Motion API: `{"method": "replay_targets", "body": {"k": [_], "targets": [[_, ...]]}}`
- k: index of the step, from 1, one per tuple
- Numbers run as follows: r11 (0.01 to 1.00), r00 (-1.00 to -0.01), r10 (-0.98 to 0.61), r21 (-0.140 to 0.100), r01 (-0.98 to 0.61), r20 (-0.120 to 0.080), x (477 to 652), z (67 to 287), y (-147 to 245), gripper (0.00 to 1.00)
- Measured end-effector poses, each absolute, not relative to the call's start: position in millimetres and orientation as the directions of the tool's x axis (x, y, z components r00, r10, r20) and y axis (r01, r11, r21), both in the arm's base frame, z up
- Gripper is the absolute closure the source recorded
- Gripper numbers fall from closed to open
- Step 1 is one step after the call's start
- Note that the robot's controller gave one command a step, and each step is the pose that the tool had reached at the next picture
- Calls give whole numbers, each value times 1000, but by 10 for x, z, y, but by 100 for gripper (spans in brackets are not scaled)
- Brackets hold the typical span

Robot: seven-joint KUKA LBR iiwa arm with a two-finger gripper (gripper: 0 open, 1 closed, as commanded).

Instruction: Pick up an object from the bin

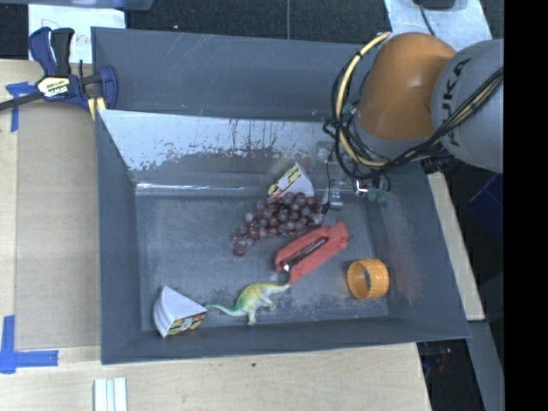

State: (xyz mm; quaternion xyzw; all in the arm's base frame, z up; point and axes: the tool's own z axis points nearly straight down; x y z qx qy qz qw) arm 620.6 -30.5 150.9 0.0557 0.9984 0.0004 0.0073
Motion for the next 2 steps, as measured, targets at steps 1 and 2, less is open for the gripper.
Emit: {"method": "replay_targets", "body": {"k": [1,2], "targets": [[998,-998,67,-1,67,-5,5446,1229,-321,0],[999,-999,-34,-7,-34,3,5861,879,175,0]]}}
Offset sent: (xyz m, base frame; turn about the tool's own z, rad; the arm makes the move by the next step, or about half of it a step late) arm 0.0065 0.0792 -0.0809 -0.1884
